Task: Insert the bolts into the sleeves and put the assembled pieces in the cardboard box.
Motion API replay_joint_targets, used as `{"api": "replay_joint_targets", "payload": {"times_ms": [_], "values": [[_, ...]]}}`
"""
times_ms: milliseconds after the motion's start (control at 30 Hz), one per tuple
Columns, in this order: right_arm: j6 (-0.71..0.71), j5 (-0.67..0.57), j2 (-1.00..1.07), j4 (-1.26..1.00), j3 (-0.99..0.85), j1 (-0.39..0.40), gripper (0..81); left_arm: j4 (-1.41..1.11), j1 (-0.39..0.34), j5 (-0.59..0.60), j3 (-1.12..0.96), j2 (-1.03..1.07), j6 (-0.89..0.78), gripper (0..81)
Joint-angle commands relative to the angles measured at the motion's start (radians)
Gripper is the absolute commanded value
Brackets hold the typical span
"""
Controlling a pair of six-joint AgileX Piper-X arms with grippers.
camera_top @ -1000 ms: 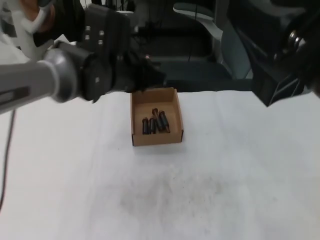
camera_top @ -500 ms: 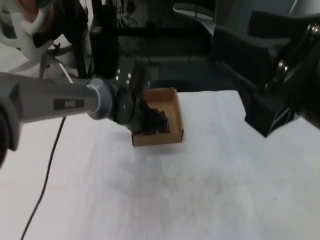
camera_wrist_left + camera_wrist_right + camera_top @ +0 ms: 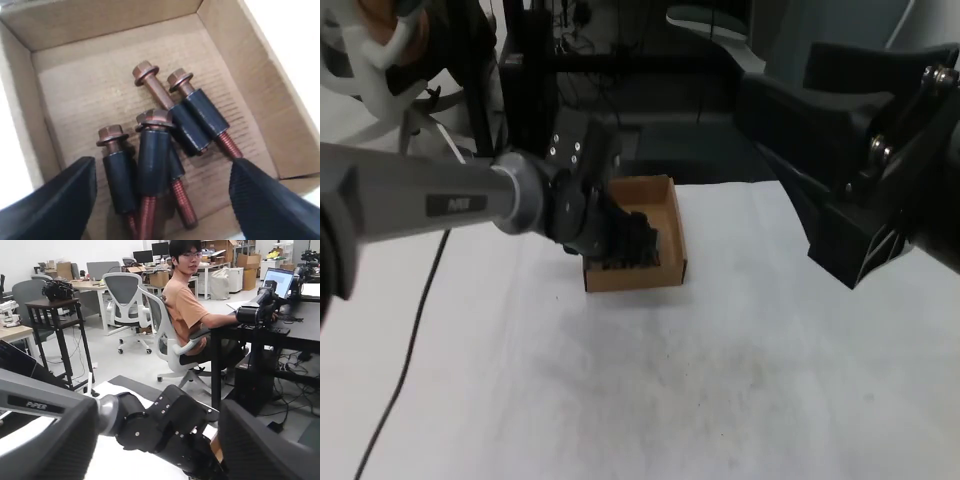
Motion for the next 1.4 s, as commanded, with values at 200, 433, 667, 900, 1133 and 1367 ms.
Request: {"api": "replay_joint_targets", "payload": {"times_ms": [200, 433, 667, 900, 1133, 1367], "values": [[-0.086, 0.141, -0.115, 0.139, -0.012, -0.005, 63.0, 0.125, -0.002, 0.069, -0.008, -0.380, 0.059, 55.2], [0.026, 0.187, -0.270, 0.408, -0.012, -0.005, 63.0, 0.224, 0.001, 0.069, 0.095, -0.802, 0.257, 1.4], [0.092, 0.189, -0.422, 0.566, -0.012, -0.005, 58.2, 0.236, 0.022, -0.012, 0.286, -1.193, 0.275, 1.7], [0.229, 0.081, -0.507, 0.754, -0.013, -0.005, 14.0, 0.337, 0.022, -0.185, 0.468, -1.538, 0.286, 1.7], [0.234, 0.118, -0.522, 0.897, -0.013, -0.005, 0.6, 0.578, 0.022, -0.277, 0.544, -1.851, 0.291, 1.7], [0.122, 0.220, -0.522, 0.899, 0.060, -0.005, 0.6, 0.678, 0.020, -0.294, 0.621, -1.979, 0.217, 1.7]]}}
